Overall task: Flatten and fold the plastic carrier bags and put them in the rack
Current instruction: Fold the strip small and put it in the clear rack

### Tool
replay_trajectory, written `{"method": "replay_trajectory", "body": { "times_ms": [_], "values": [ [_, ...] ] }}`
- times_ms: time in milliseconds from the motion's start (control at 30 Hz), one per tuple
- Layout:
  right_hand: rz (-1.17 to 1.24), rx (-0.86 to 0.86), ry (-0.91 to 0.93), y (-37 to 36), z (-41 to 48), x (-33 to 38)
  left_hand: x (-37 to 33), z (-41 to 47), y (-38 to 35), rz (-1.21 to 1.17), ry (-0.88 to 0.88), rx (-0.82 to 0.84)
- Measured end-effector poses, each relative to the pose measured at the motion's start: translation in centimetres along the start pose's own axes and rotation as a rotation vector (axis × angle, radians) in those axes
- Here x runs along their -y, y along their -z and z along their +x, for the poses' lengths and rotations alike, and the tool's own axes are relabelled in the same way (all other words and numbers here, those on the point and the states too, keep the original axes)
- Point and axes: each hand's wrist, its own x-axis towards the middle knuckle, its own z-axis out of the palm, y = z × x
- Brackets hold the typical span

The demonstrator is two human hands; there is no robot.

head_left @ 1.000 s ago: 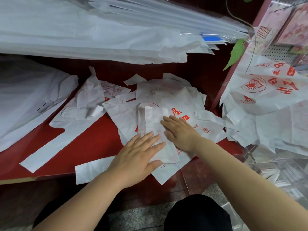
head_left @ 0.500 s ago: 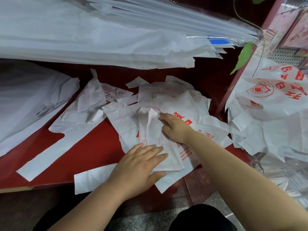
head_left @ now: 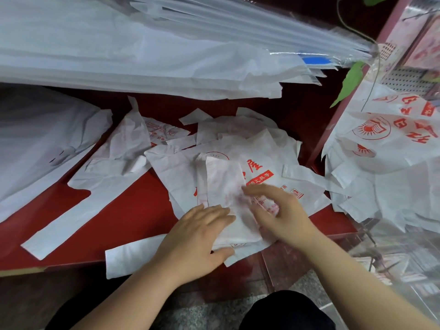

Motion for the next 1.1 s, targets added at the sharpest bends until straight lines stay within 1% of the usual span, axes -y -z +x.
{"method": "replay_trajectory", "body": {
  "times_ms": [33,67,100,133,200,300,367,433,467,500,567,733,833,900,1000,1100],
  "values": [
    [-0.009,0.049,0.048,-0.1,-1.4,-0.1,-0.2,0.0,0.4,-0.070,0.038,0.020],
    [-0.048,0.097,0.089,-0.3,-2.4,-0.3,-0.4,0.1,0.8,-0.146,0.072,0.007],
    [-0.107,0.137,0.120,-0.5,-3.2,-0.6,-0.3,0.1,1.0,-0.193,0.094,-0.043],
    [-0.163,0.166,0.134,-0.6,-3.6,-0.8,-0.2,0.0,0.9,-0.213,0.121,-0.032],
    [-0.218,0.177,0.133,-0.8,-3.7,-1.0,0.0,0.0,0.6,-0.248,0.139,0.015],
    [-0.296,0.155,0.147,-0.9,-3.0,-0.5,0.0,0.2,0.7,-0.288,0.144,0.022],
    [-0.317,0.131,0.137,-1.0,-2.5,-0.4,-0.2,0.2,1.2,-0.331,0.165,0.057],
    [-0.215,0.111,0.057,-0.8,-2.0,0.2,-0.2,0.2,1.8,-0.439,0.228,0.103],
    [-0.138,0.133,-0.017,-0.6,-1.8,0.6,-0.2,0.3,2.2,-0.517,0.258,0.114],
    [-0.067,0.163,-0.084,-0.3,-1.5,0.7,-0.2,0.4,2.5,-0.589,0.292,0.110],
    [0.002,0.197,-0.207,0.2,-0.8,0.7,0.0,0.9,3.0,-0.696,0.362,0.049],
    [-0.067,0.148,-0.422,0.4,1.1,0.2,0.9,2.5,3.2,-0.753,0.521,-0.106],
    [-0.080,0.078,-0.478,-0.1,2.0,0.1,1.2,3.3,2.9,-0.696,0.598,-0.140],
    [-0.100,0.051,-0.480,-0.4,2.3,0.3,1.3,3.6,2.6,-0.593,0.624,-0.153],
    [-0.211,0.037,-0.500,-1.2,2.7,0.5,1.3,3.8,2.3,-0.363,0.655,-0.152],
    [-0.326,0.036,-0.483,-1.9,2.7,0.7,1.2,4.0,2.1,-0.270,0.633,-0.150]
  ]
}}
